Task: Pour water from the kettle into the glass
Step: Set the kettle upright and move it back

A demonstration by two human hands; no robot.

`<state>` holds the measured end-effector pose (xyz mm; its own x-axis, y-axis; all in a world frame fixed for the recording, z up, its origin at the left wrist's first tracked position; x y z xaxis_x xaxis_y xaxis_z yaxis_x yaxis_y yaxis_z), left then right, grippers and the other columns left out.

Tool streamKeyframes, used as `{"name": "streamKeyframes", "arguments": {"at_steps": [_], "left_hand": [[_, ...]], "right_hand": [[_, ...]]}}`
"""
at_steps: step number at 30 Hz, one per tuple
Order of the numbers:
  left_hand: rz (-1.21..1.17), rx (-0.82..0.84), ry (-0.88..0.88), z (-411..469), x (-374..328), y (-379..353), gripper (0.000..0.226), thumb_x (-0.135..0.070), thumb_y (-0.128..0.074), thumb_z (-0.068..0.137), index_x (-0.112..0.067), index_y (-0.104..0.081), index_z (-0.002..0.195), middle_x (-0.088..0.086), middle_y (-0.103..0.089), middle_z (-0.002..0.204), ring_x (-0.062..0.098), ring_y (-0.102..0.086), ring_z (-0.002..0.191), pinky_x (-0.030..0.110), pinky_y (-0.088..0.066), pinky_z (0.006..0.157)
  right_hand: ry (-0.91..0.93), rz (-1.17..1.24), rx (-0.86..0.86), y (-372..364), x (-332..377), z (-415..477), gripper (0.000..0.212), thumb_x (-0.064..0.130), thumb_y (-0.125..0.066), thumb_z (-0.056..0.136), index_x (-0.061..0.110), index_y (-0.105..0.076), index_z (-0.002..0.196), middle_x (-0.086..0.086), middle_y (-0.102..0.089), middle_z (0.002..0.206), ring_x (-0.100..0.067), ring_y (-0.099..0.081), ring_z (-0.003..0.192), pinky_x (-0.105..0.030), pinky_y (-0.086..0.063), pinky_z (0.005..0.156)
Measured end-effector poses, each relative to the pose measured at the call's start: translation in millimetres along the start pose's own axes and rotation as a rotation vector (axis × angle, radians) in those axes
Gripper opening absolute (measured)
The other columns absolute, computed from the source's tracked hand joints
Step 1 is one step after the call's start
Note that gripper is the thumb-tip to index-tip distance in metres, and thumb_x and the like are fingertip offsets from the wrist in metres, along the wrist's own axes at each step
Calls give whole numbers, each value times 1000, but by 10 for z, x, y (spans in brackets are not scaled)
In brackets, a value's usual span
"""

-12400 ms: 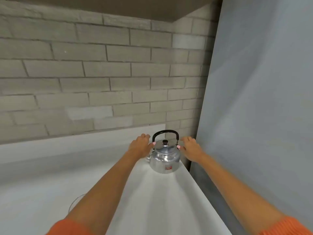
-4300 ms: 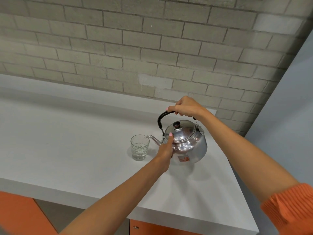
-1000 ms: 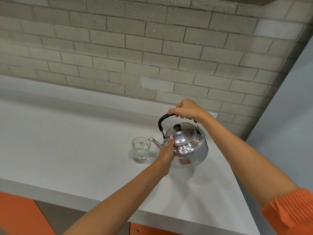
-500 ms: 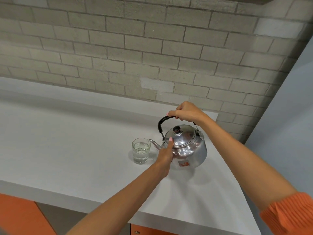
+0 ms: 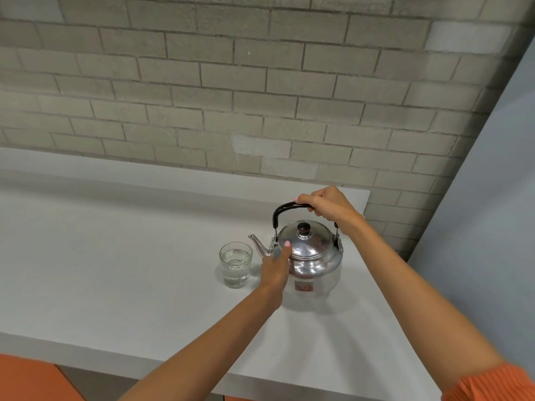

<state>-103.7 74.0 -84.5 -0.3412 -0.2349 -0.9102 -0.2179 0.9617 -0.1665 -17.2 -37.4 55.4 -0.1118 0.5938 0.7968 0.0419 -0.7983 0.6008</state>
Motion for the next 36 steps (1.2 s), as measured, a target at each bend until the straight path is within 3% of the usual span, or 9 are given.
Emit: {"name": "streamKeyframes", "arguments": {"at_steps": [4,7,11,15,19,26,31,34,36], "left_hand": [[-6,-74,-34,54,-49,2,47,-43,-60,88,-5,-48,115,10,-55,130,28,-50,128,35,-40,104],[-7,-79,-36,97,-100,-75,77,-46,-66,83,-4,-30,138,11,-42,142,27,-43,133,37,-37,105],[9,-60,-58,262,-189,-202,93,-49,-73,74,-7,-25,143,8,-40,143,27,-44,131,39,-38,107],[31,54,-100,464,-299,-462,88,-50,-78,67,-5,-44,135,12,-56,135,28,-55,123,43,-40,109],[22,103,-123,662,-380,-754,88,-47,-81,65,-7,-47,135,12,-60,131,28,-57,121,45,-39,110],[-38,138,-150,1108,-318,-1251,95,-46,-84,57,-8,-45,136,11,-58,133,27,-59,119,48,-42,109],[-80,111,-115,1425,-94,-1470,94,-36,-84,65,-15,-34,142,-1,-54,129,18,-56,113,36,-42,104],[-82,97,-105,1595,17,-1565,92,-34,-84,66,-18,-33,142,-15,-56,110,6,-58,100,31,-41,95],[-83,81,-102,1692,77,-1609,89,-31,-84,67,-17,-35,140,-20,-55,103,0,-58,95,28,-41,90]], "right_hand": [[-3,89,-87,138,-139,10,45,39,-72,75,17,-52,42,3,-48,48,-11,-42,48,-23,-33,52],[0,134,-149,289,-214,47,45,40,-73,75,19,-53,40,5,-47,45,-10,-43,48,-23,-34,53],[-12,202,-200,518,-315,125,44,39,-74,73,20,-53,40,2,-49,49,-11,-43,49,-24,-33,52],[-21,210,-227,772,-404,258,35,40,-75,73,7,-71,61,3,-54,54,-10,-46,52,-24,-36,54],[-44,180,-271,1008,-546,432,42,41,-75,73,17,-55,44,11,-47,41,-8,-42,46,-23,-31,48],[-64,192,-270,1250,-1017,875,40,39,-75,74,15,-59,46,5,-50,47,-9,-44,48,-25,-37,56],[-102,170,-265,1303,-1418,1144,43,42,-75,72,17,-57,42,11,-49,39,-11,-49,52,-28,-41,62],[-132,172,-253,1291,-1636,1281,41,44,-75,71,17,-58,45,5,-54,48,-12,-50,55,-29,-42,65],[-155,179,-251,1286,-1750,1340,43,43,-75,71,18,-55,42,9,-48,40,-11,-46,49,-28,-39,62]]}}
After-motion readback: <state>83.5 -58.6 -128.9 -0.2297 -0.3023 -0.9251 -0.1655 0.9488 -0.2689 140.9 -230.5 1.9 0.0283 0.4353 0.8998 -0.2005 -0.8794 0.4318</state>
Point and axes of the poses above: each hand's wrist, its own z-axis towards the middle knuckle, its own y-axis out of the back of the hand, x = y × z, the point moved 8 cm from there along z, towards the middle knuckle
